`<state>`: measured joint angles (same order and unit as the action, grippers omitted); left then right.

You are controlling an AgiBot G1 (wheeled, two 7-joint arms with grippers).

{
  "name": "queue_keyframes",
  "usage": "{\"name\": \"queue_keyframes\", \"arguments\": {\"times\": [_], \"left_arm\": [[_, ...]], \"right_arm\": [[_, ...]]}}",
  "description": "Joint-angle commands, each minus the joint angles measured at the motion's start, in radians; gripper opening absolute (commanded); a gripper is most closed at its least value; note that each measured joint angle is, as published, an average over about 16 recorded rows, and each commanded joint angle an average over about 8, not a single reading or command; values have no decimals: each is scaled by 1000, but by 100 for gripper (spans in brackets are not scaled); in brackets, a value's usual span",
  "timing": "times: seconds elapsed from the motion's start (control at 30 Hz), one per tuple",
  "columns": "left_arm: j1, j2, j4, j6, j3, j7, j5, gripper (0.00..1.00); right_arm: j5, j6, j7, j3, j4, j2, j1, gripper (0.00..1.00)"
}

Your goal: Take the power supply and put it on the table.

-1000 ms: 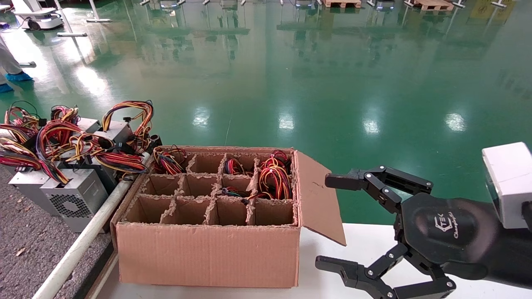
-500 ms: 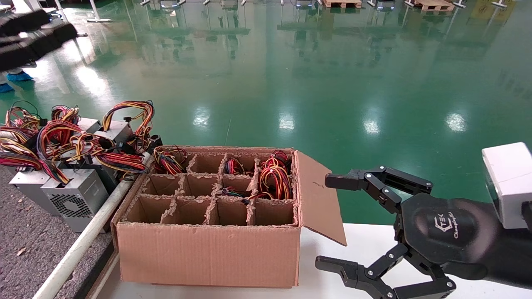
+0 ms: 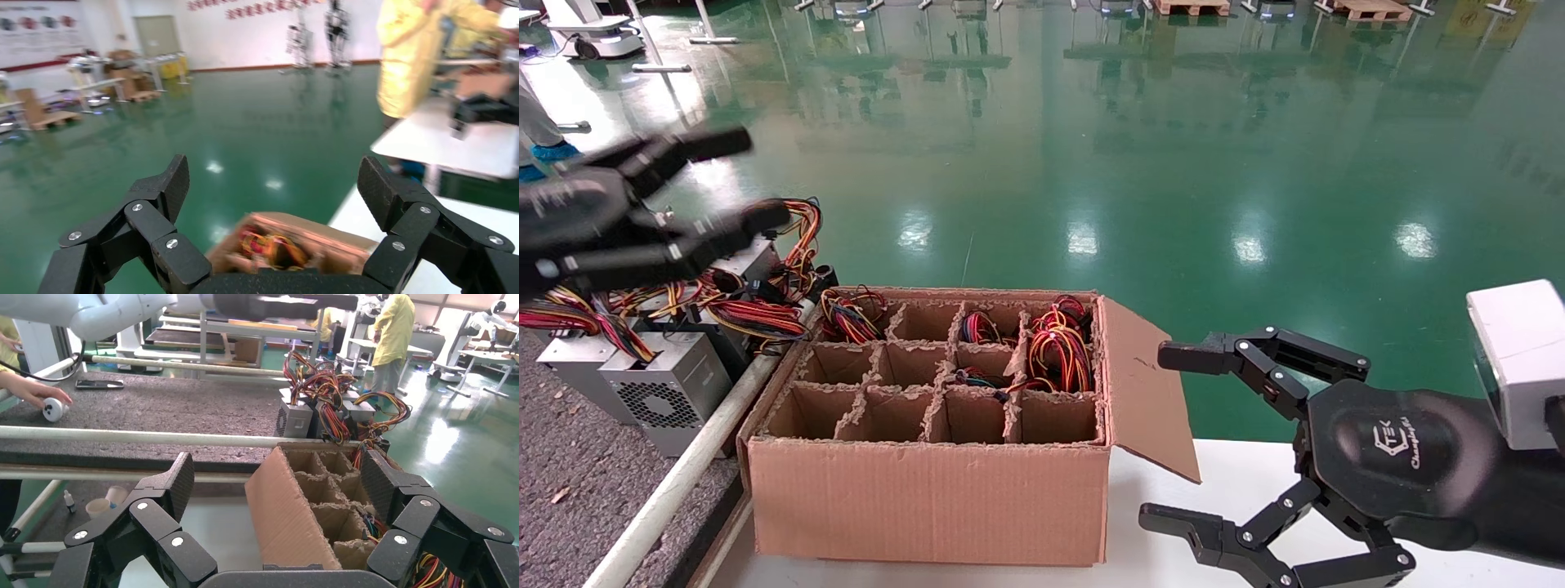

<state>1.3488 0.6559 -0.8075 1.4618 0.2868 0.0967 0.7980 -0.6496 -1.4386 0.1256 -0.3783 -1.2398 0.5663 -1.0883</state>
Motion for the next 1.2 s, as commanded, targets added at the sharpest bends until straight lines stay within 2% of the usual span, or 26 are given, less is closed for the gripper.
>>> {"name": "queue_keyframes", "arguments": {"times": [0.03,0.4,0.6,1.2], "left_arm": [[-33,-5,-58,4,-1,11,-8,100],[-217,-35,-377,27,-6,72,-53,100],[-288,-46,-504,36,-7,95,-70,100],[-282,-46,-491,35,-8,93,-71,100]], "right_arm": [[0,0,0,0,0,0,0,100],[0,0,0,0,0,0,0,100],[0,0,0,0,0,0,0,100],[0,0,0,0,0,0,0,100]]}}
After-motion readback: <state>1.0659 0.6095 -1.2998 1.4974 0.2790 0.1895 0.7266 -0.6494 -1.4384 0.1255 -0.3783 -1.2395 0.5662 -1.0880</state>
